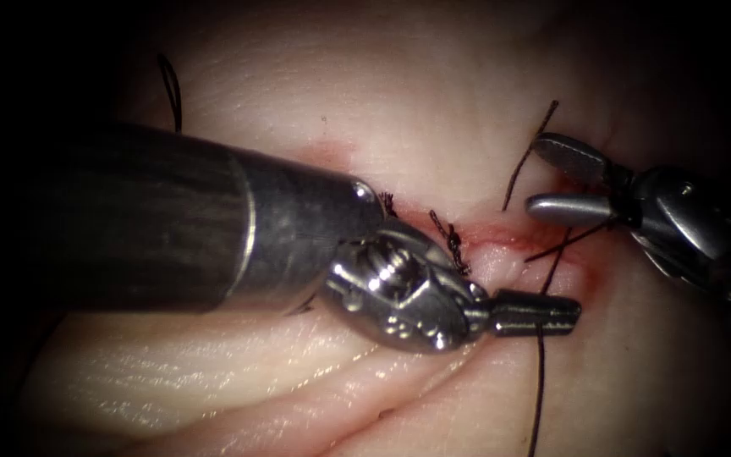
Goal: Wound Closure
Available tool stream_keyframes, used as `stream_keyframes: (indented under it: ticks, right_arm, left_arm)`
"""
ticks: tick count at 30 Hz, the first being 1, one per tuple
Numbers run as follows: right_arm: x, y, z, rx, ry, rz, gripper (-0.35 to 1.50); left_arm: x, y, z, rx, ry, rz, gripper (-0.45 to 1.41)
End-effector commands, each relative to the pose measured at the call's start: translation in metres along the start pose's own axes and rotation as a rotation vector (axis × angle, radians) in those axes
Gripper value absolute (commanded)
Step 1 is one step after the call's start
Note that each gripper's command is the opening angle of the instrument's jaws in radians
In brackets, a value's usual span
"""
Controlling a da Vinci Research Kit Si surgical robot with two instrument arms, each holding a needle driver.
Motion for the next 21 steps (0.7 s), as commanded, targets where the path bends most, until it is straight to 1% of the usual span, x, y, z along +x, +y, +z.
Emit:
stream_keyframes:
  ticks: [1, 5, 6, 8, 10, 15, 20, 21]
  right_arm:
    - [-0.0003, 0.0004, 0.0008, -0.003, 0.000, 0.000, 0.74]
    - [-0.0008, 0.0011, 0.0007, -0.031, -0.009, 0.022, 0.78]
    - [-0.0012, 0.0012, 0.0009, -0.042, -0.017, 0.040, 0.83]
    - [-0.0013, 0.0013, 0.0011, -0.045, -0.023, 0.043, 0.83]
    - [-0.0016, 0.0014, 0.0013, -0.047, -0.038, 0.049, 0.88]
    - [-0.0022, 0.0017, 0.0017, -0.059, -0.066, 0.102, 0.88]
    - [-0.0021, 0.0018, 0.0019, -0.050, -0.064, 0.103, 0.89]
    - [-0.0018, 0.0018, 0.0021, -0.035, -0.057, 0.106, 0.89]
  left_arm:
    - [-0.0004, 0.0000, 0.0006, 0.003, -0.001, 0.002, -0.45]
    - [-0.0014, -0.0004, 0.0007, 0.004, -0.005, 0.009, -0.45]
    - [-0.0018, -0.0005, 0.0008, 0.005, -0.007, 0.004, -0.45]
    - [-0.0019, -0.0006, 0.0008, 0.005, -0.007, 0.004, -0.45]
    - [-0.0022, -0.0008, 0.0010, 0.006, -0.006, 0.004, -0.45]
    - [-0.0026, -0.0011, 0.0012, 0.007, -0.006, -0.003, -0.45]
    - [-0.0025, -0.0011, 0.0012, 0.007, -0.006, -0.003, -0.45]
    - [-0.0025, -0.0011, 0.0012, 0.007, -0.006, -0.003, -0.45]
